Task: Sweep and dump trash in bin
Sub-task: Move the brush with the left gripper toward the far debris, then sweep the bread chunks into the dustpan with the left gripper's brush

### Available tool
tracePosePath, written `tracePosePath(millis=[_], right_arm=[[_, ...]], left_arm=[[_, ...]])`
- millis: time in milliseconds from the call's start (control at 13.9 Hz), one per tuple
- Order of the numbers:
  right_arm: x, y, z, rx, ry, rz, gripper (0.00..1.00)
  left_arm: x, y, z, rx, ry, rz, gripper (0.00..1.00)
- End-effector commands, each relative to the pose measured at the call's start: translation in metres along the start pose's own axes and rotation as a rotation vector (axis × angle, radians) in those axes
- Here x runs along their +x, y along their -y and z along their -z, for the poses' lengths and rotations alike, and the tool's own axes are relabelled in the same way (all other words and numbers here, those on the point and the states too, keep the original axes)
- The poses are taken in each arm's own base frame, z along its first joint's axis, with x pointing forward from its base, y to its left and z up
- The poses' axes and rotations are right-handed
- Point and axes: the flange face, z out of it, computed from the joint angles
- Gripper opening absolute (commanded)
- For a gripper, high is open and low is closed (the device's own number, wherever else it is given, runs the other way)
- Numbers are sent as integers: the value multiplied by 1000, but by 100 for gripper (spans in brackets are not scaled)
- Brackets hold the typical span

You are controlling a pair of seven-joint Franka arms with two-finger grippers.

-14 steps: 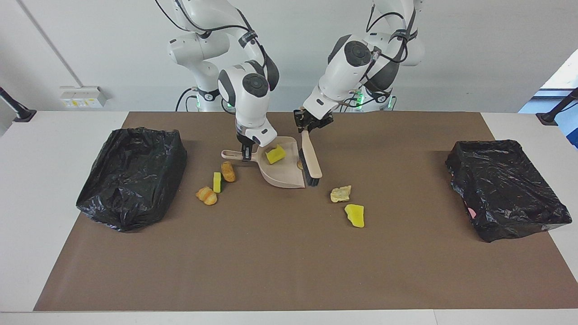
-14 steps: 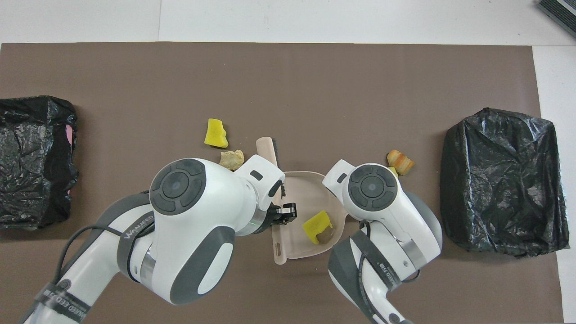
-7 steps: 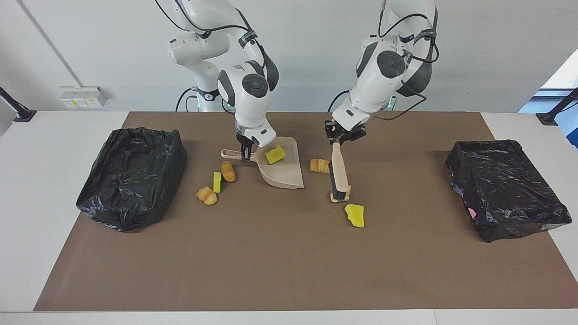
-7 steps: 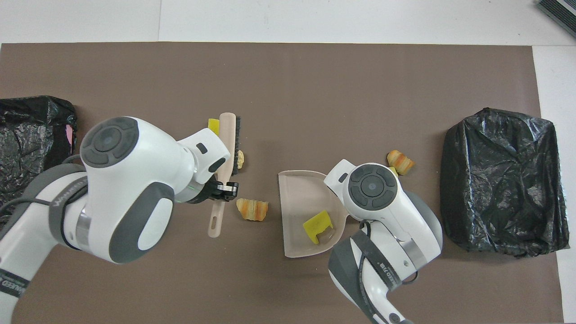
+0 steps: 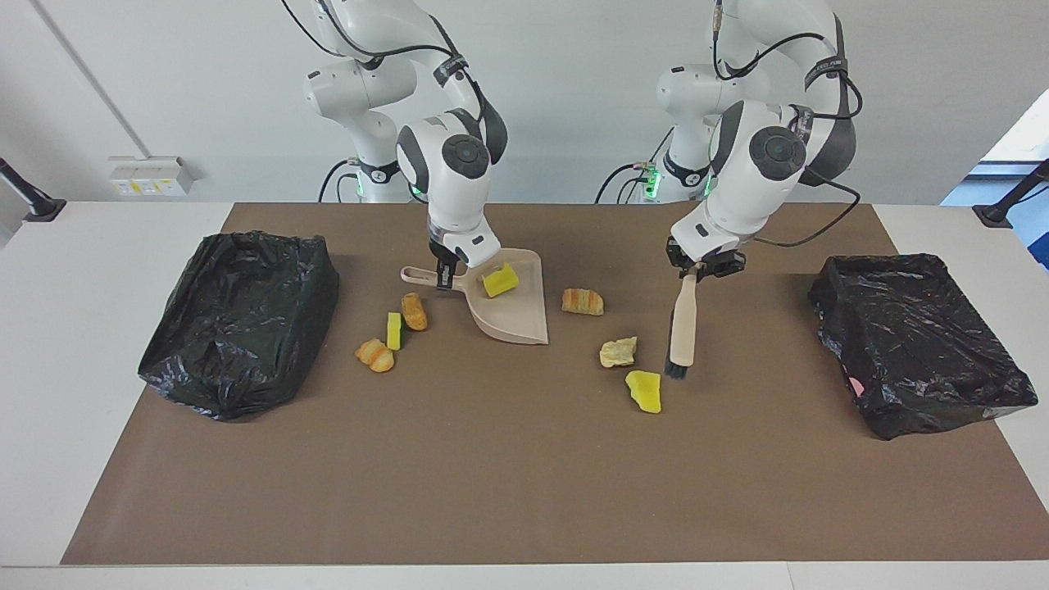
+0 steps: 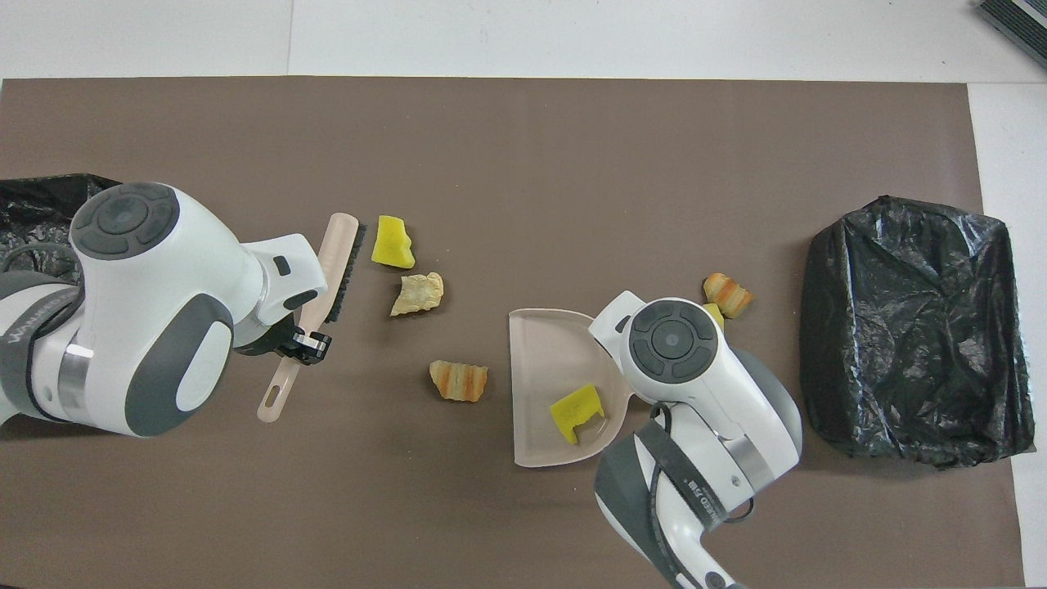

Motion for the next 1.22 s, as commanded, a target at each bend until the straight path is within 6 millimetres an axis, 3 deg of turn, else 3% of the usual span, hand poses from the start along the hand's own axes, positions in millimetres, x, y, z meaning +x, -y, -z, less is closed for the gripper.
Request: tracePosePath(millis=[0, 144, 288, 432, 720, 864, 1152], right_arm=[[-3, 4, 4, -11, 2, -30, 0], [-3, 4, 4, -12, 2, -28, 0], [-3, 5, 3, -12, 0, -30, 0], [-3, 5, 3, -11, -1, -31, 0], [-3, 5, 3, -11, -1, -31, 0], [-3, 5, 3, -9, 0, -31, 0], [-3, 5, 3, -8, 1, -29, 0]], left_arm=[[-16, 5, -34, 21, 66, 1, 0], [-20, -2, -53, 25, 83, 14, 0], [-17, -9, -58, 27, 71, 2, 0], [-15, -34, -76, 33, 85, -41, 0], [-22, -94, -84, 55, 87, -95, 0], [-28, -113, -90, 29, 94, -104, 0], [-43, -177, -89, -22, 83, -111, 0]])
